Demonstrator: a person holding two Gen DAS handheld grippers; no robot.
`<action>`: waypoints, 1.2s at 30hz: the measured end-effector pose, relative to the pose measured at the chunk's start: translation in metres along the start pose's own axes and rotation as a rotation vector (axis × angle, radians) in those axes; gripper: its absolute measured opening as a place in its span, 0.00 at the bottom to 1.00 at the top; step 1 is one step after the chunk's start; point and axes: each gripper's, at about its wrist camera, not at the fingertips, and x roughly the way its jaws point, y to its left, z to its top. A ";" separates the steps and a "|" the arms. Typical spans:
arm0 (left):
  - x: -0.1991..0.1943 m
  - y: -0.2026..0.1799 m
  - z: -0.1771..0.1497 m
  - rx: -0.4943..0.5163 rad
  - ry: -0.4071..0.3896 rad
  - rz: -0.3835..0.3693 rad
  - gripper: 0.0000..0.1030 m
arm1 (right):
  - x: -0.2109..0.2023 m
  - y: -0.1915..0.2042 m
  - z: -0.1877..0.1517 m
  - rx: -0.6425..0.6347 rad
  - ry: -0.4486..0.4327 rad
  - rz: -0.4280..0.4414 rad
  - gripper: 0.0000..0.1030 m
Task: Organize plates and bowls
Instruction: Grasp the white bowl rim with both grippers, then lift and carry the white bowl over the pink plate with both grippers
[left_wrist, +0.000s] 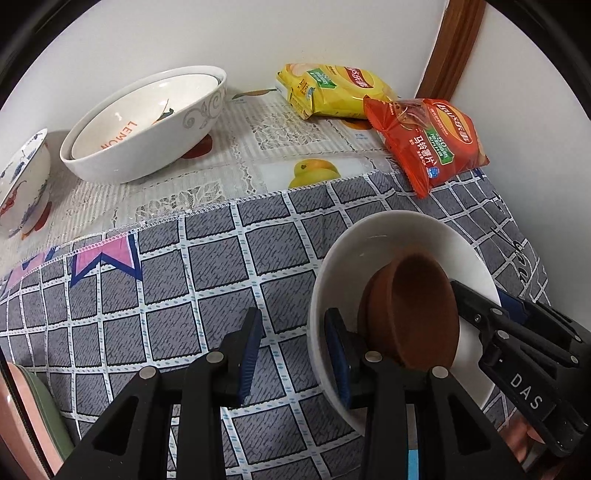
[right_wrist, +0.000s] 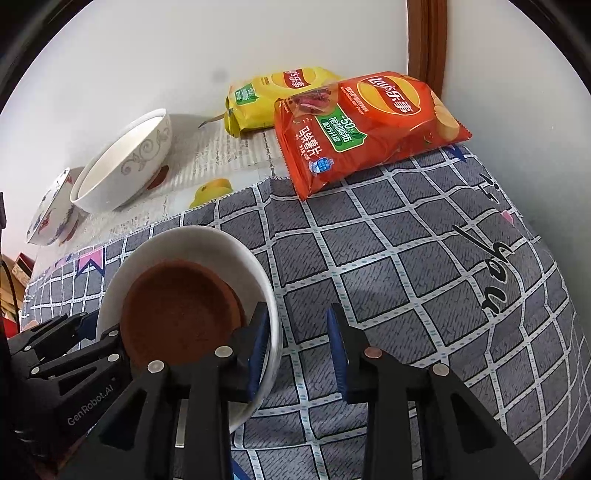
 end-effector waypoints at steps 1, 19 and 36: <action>0.000 0.000 0.000 0.001 -0.002 -0.003 0.33 | 0.001 0.000 0.000 0.001 0.002 0.000 0.29; 0.001 -0.003 0.000 -0.026 -0.007 -0.070 0.11 | 0.005 0.004 0.004 -0.003 0.043 0.061 0.11; -0.039 0.019 -0.014 -0.078 -0.032 -0.072 0.10 | -0.026 0.026 -0.007 0.050 0.008 0.084 0.08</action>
